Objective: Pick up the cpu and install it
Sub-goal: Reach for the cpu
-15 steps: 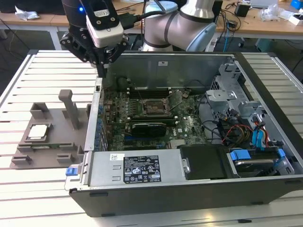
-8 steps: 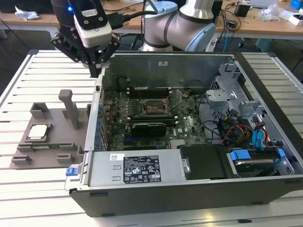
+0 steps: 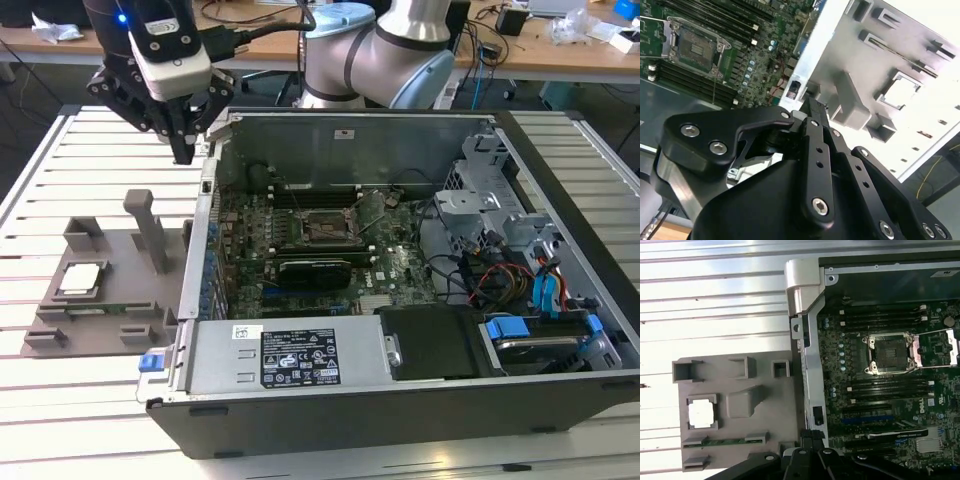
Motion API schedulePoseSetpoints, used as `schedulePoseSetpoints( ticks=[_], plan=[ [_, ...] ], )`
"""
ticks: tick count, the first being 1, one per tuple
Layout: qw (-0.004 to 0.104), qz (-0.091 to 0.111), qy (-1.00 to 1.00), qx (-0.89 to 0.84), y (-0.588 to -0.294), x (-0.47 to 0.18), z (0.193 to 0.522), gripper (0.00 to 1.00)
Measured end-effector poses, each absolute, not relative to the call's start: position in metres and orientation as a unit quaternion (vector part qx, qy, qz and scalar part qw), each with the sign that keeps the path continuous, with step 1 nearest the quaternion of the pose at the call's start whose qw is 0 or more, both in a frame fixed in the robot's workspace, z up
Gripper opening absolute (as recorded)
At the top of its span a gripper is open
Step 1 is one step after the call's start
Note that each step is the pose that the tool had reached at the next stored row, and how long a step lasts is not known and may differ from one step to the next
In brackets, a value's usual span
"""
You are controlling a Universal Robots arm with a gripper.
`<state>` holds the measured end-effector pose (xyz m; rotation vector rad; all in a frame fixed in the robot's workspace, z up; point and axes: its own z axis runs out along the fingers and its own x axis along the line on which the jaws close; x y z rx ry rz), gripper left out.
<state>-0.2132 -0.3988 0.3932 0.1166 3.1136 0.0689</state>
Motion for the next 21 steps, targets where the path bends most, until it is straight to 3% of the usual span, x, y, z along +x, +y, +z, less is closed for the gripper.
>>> schedulePoseSetpoints(
  ticks=[21],
  plan=[
    [0.012,0.022,0.999,0.037,-0.399,-0.250,0.393,0.11]
  ],
)
